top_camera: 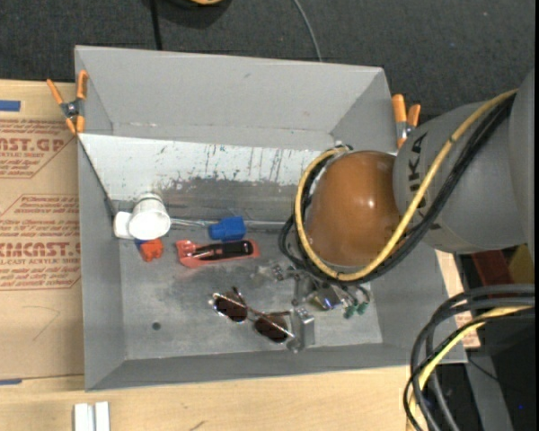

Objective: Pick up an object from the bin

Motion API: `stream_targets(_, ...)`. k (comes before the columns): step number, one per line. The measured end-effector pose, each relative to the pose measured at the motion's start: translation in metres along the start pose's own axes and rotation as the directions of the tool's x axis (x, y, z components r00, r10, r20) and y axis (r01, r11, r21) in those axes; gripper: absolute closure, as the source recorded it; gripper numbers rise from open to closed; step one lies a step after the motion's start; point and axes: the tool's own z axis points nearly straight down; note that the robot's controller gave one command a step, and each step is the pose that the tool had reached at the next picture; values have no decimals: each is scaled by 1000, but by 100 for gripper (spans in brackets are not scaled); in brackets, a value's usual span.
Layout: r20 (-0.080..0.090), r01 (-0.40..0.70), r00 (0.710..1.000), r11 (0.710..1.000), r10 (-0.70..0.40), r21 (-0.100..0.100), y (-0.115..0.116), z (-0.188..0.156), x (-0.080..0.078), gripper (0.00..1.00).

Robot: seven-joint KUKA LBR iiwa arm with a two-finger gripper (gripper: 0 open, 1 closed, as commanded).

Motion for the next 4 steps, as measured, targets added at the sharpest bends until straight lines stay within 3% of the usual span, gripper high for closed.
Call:
stream_targets(1,9,-9,1000,1000,9,1,3,48,-2,0)
stream_targets(2,14,28,1000,1000,-28,2,3,67,0,100)
stream_targets(4,8,35,999,999,-35,1,3,63,2,100)
